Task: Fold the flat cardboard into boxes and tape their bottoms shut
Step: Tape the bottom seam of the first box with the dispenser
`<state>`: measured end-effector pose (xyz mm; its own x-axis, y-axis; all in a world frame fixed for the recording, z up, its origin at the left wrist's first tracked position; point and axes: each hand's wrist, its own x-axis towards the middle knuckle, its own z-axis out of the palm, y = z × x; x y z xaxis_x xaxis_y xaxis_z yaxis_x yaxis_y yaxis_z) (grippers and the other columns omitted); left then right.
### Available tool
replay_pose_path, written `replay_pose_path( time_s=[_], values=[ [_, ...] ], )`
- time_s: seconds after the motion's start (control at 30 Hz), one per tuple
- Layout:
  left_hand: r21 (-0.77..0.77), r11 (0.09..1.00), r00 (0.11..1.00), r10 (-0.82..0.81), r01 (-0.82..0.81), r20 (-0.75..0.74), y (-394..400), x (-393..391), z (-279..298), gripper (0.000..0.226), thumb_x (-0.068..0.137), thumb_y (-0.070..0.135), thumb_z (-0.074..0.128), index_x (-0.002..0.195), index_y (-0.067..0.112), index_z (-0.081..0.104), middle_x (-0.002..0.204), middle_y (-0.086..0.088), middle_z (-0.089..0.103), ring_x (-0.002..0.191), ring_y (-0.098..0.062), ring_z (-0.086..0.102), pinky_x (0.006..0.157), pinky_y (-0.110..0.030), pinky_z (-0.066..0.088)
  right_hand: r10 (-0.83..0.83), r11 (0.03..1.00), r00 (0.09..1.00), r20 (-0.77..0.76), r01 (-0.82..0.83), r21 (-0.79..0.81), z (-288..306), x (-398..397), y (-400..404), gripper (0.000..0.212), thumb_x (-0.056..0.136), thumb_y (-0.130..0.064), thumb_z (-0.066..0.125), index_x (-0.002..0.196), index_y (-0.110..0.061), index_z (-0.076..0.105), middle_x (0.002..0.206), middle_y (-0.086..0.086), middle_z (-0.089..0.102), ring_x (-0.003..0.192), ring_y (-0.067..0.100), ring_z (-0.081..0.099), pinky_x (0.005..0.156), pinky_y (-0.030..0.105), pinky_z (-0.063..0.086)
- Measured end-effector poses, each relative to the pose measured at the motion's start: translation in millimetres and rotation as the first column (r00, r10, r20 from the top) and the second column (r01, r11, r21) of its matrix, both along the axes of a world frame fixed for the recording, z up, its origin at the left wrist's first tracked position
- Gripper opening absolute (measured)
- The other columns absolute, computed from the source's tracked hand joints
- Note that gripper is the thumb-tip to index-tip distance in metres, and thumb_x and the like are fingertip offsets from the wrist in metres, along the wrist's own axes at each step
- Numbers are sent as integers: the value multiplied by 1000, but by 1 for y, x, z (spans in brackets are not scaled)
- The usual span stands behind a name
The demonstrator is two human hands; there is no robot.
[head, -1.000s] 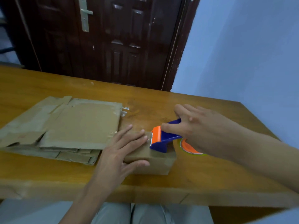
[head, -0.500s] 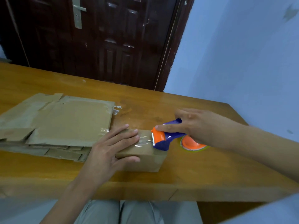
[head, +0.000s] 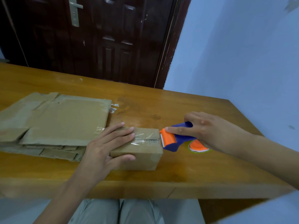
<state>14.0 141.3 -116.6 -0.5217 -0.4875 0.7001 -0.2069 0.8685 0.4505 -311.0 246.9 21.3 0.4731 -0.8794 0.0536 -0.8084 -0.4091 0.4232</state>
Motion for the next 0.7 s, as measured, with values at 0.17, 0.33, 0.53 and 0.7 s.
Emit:
replay_pose_path(
  time_s=[0.17, 0.33, 0.53, 0.7],
  values=[
    [-2, 1000, 1000, 7, -7, -5, 0, 0, -1, 59, 86, 55, 73, 131, 16, 72, 142, 9, 66, 144, -18, 51, 121, -36, 41, -44, 998, 998, 54, 47, -50, -13, 4, 10, 108, 73, -1, 86, 159, -40, 34, 95, 1, 46, 72, 15, 35, 54, 28, 37],
    [8, 1000, 1000, -12, 12, -10, 1, 0, 1, 59, 86, 53, 73, 131, 16, 72, 142, 9, 66, 145, -18, 51, 120, -38, 41, -95, 991, 991, 92, 103, -85, -21, 0, 27, 108, 77, -6, 86, 161, -40, 27, 99, 2, 50, 74, 16, 42, 58, 27, 39],
    [18, 999, 999, -30, 31, -11, 2, 0, 1, 58, 85, 50, 75, 131, 14, 72, 141, 6, 66, 144, -20, 51, 120, -43, 42, -94, 991, 987, 129, 105, -82, -27, -2, 29, 99, 80, -9, 84, 161, -37, 34, 101, 2, 52, 75, 16, 48, 59, 26, 41],
    [15, 1000, 1000, -24, 25, -18, 2, -1, 1, 58, 85, 49, 76, 131, 14, 72, 141, 6, 66, 145, -20, 51, 120, -43, 42, -81, 990, 982, 172, 99, -98, -35, -6, 35, 93, 83, -8, 81, 160, -34, 36, 101, 5, 53, 78, 14, 43, 57, 30, 51]
  ],
)
